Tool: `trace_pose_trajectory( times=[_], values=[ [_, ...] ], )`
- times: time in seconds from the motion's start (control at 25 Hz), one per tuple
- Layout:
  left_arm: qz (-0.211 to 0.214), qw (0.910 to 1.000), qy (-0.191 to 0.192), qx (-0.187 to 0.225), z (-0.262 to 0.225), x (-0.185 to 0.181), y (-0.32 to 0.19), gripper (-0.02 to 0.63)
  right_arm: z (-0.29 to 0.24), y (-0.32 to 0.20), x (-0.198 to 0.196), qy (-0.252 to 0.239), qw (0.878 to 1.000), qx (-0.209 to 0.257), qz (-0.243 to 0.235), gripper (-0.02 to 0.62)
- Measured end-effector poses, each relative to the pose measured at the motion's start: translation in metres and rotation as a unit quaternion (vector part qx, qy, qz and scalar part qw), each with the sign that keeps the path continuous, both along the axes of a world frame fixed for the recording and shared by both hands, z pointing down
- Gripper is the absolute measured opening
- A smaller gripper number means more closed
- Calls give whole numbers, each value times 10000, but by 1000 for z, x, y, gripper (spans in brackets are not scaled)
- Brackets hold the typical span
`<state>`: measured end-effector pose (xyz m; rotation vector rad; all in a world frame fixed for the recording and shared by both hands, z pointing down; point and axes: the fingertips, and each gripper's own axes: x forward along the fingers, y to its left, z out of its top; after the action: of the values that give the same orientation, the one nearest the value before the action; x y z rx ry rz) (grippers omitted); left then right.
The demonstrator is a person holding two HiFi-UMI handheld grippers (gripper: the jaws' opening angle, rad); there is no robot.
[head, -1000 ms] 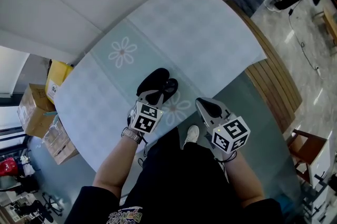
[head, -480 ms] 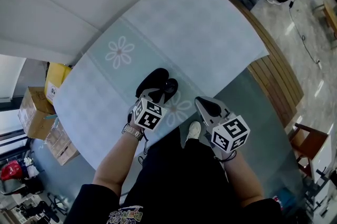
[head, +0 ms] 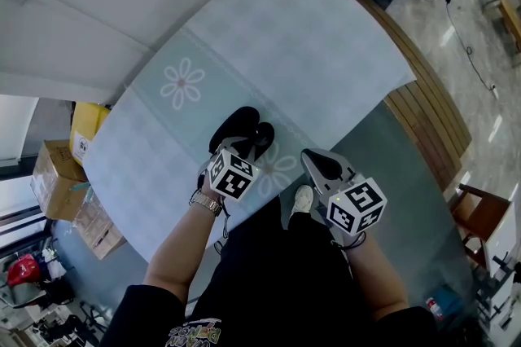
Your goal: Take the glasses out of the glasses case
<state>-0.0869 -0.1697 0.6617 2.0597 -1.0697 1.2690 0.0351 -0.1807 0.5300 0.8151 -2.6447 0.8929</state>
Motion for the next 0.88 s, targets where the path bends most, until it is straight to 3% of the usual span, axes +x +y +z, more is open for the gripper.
trace_pose_trajectory(
  times=[0.16, 0.32, 0.88],
  values=[
    [72, 9999, 52, -98, 0, 1, 1, 37, 1, 0, -1, -14, 10000, -35, 18, 23],
    [54, 9998, 91, -144, 0, -3, 0, 80, 2, 1, -3, -17, 10000, -46, 28, 23],
    [398, 9987, -37, -325, 3, 2, 4, 104, 5, 1, 0, -18, 9999, -119, 107, 23]
  ],
)
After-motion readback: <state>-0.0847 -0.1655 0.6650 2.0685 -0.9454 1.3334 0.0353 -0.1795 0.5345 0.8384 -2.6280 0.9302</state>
